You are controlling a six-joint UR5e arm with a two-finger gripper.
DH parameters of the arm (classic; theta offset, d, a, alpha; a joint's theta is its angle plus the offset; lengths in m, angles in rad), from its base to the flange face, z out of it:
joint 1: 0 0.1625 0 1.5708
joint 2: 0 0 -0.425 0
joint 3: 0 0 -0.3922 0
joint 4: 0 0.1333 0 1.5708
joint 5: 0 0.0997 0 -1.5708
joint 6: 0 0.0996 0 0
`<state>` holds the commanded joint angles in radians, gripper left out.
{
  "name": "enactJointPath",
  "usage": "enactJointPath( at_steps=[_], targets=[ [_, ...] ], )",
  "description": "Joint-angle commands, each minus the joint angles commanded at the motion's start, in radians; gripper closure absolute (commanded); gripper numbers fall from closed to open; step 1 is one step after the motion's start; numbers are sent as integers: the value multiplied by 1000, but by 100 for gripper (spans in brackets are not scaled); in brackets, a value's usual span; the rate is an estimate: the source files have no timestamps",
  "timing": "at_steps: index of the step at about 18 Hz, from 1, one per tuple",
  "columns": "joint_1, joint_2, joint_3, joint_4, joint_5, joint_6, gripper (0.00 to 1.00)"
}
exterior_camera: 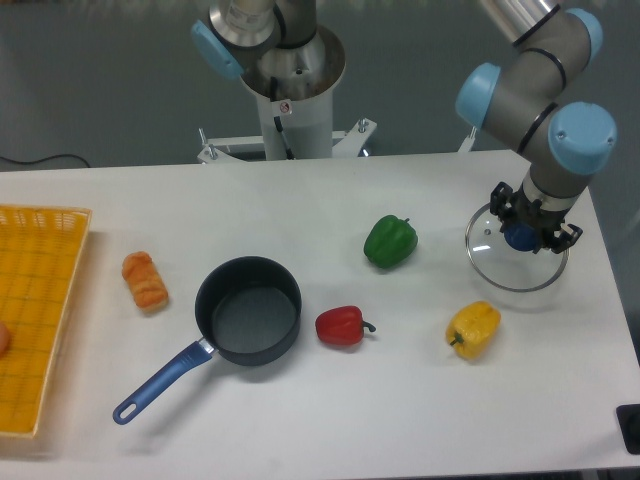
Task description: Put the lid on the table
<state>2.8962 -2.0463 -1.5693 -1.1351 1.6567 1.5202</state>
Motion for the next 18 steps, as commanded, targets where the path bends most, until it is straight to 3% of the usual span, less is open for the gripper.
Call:
enactJointPath(
  at_steps=[18],
  targets=[
    [0, -31, -6, 23, -3, -3, 47]
  ],
)
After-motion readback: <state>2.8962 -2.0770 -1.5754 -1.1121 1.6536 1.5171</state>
